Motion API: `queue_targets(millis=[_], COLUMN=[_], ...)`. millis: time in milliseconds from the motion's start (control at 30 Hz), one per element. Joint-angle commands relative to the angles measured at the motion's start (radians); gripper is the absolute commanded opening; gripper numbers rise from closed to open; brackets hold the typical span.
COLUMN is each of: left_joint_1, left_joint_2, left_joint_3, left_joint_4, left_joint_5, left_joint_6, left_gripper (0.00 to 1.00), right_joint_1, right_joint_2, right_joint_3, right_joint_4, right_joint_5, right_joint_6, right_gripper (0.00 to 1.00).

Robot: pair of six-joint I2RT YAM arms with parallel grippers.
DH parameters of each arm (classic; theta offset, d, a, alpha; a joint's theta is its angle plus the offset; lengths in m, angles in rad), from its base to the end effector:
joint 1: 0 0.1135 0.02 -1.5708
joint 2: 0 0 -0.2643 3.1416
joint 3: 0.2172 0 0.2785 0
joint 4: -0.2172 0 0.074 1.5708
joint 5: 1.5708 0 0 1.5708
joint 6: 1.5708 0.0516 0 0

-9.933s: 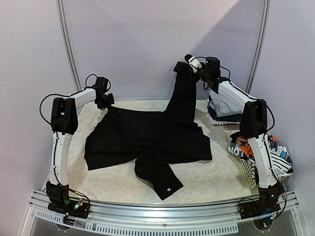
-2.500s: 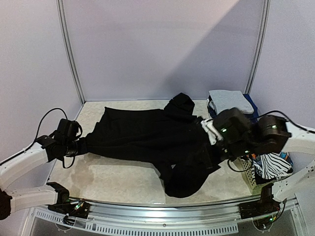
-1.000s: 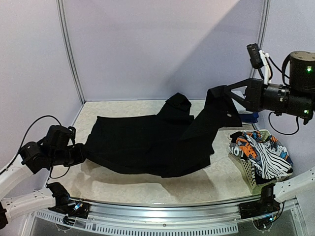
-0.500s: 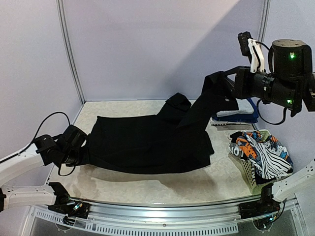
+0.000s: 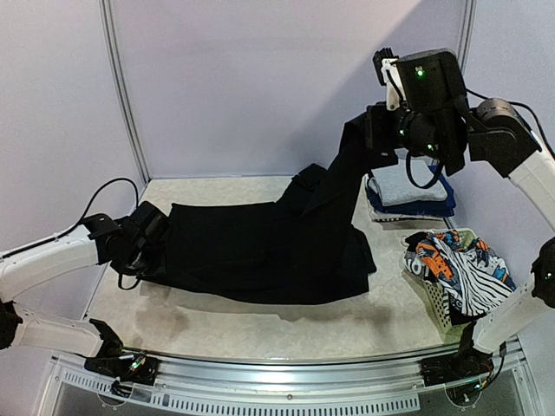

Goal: Fold and stack the mixed laundry pile
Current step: Fold the crumpled shirt at the center of the board.

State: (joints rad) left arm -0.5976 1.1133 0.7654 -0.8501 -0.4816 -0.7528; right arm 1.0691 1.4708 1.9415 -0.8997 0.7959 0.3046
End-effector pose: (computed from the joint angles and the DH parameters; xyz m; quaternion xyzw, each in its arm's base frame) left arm 0.1978 -0.1057 0.2028 -0.1180 0.9480 0.0704 0.2870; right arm 0.1809 0.2531 0.5075 -0.0950 0.7978 0.0637 0.5920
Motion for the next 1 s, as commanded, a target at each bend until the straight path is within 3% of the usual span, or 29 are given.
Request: queue_targets(millis=[0, 267, 533, 900, 967], left_joint_1=[0.07, 0.187, 0.243, 0.29, 0.301], left_joint_2=[0.071, 0.255, 0.388, 0.493, 0.503], left_joint_3=[0.06, 0.121, 0.171, 0.237, 0.252], left_joint_4=[0.029, 0.103, 0.139, 0.161, 0.162], left_joint_5=[0.006, 0.067, 0.077, 0.068, 0.049], left_joint_6=[0.077, 0.148, 0.182, 0.205, 0.214], left_gripper=[0.0, 0.0, 0.0, 0.0, 0.04], right_joint_1=[-0.067, -0.192, -0.279, -0.333, -0.342], right_joint_2=[0.084, 0.281, 0.395, 0.477, 0.496], right_joint_3=[0.144, 0.328, 0.346, 0.351, 0.355], right_joint_4=[-0.048, -0.043, 0.014, 0.12, 0.139], right_joint_5=[0.071, 0.044, -0.033, -0.017, -0.013], right_joint_6=[-0.035, -0.107, -0.14, -0.187, -0.191], right_gripper=[0.0, 0.0, 0.0, 0.0, 0.0])
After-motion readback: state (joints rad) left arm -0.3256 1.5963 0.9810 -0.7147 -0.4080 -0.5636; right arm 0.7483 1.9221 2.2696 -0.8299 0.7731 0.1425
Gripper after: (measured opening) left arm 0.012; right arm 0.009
